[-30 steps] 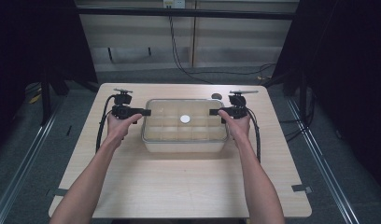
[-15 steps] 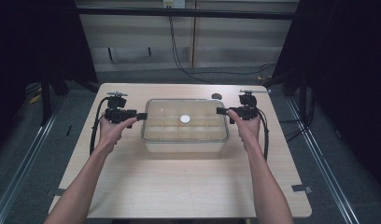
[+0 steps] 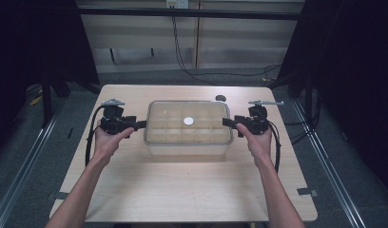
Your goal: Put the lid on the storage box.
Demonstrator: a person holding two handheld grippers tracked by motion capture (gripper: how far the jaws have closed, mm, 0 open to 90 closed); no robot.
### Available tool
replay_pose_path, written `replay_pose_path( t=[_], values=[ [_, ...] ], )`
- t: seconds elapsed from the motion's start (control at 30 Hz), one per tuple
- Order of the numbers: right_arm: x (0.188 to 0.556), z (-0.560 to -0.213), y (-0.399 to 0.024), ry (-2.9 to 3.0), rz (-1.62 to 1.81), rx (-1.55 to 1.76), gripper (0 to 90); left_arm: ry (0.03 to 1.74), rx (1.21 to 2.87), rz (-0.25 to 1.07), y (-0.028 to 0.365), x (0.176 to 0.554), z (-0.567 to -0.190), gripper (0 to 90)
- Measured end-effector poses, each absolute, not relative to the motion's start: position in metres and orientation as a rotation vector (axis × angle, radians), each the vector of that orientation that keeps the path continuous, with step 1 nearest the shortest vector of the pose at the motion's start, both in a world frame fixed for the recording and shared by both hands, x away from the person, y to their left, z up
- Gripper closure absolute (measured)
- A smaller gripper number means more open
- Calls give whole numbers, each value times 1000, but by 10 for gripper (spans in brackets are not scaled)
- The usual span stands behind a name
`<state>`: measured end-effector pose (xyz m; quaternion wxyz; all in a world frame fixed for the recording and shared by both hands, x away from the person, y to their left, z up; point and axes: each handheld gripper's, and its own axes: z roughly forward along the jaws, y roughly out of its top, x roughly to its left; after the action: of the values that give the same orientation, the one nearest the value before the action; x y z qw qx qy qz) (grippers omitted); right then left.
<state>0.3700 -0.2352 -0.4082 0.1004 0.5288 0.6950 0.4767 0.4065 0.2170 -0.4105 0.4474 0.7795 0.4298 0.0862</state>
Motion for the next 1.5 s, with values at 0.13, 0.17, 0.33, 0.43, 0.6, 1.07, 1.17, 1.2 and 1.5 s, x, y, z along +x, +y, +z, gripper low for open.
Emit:
replay_pose_path(
  t=[0.13, 0.17, 0.33, 0.43, 0.6, 1.07, 1.17, 1.2, 1.5],
  values=[
    [359, -408, -235, 2061, 1425, 1538, 344, 1050, 1924, 240, 222, 395, -408, 408],
    [359, -408, -235, 2061, 1425, 1538, 344, 1050, 1924, 240, 222, 395, -408, 409],
    [341, -406, -237, 2048, 1441, 1519, 347, 1030, 1944, 291, 229, 376, -405, 385],
    [334, -404, -238, 2040, 1463, 1508, 345, 1029, 1933, 284, 231, 369, -406, 377],
    [318, -405, -240, 2044, 1468, 1488, 338, 1026, 1927, 269, 235, 353, -410, 365],
    [268, -419, -242, 2065, 1453, 1470, 350, 1011, 1978, 274, 250, 310, -425, 332],
    [258, -424, -243, 2062, 1446, 1473, 353, 1007, 2000, 274, 252, 300, -431, 331],
    [255, -425, -244, 2062, 1448, 1474, 355, 1007, 2007, 270, 253, 297, -434, 330],
    [231, -444, -255, 2015, 1455, 1513, 346, 1026, 2027, 256, 263, 273, -453, 322]
  ],
)
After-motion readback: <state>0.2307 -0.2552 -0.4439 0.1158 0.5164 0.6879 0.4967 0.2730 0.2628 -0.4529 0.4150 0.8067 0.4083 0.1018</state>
